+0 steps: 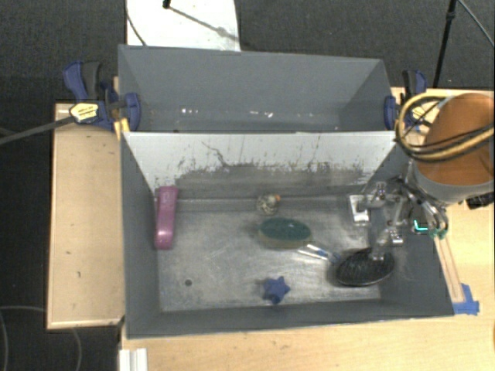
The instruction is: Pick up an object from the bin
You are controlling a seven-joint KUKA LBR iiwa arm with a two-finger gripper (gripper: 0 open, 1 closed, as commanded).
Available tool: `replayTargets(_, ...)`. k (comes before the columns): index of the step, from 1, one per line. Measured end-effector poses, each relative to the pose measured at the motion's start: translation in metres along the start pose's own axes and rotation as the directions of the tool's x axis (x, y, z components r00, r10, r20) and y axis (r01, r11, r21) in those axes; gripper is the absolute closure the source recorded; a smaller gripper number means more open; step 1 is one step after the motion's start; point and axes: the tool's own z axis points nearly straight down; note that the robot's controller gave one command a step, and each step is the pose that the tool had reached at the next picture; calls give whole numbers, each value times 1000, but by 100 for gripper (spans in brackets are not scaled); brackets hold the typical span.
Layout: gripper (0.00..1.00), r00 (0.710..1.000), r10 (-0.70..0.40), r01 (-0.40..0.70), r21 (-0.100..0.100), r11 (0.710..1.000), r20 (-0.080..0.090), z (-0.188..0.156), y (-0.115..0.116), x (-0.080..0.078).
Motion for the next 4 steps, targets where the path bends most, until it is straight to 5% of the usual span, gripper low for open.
replayTargets(1,0,990,-138,138,5,990,16,40,13,21)
replayTargets(2,100,990,-144,144,-1,990,-11,41,12,26)
replayTargets(3,100,671,-742,742,10,671,8,-55,17,-25)
replayTargets(4,100,653,-758,758,13,653,9,-129,14,-31)
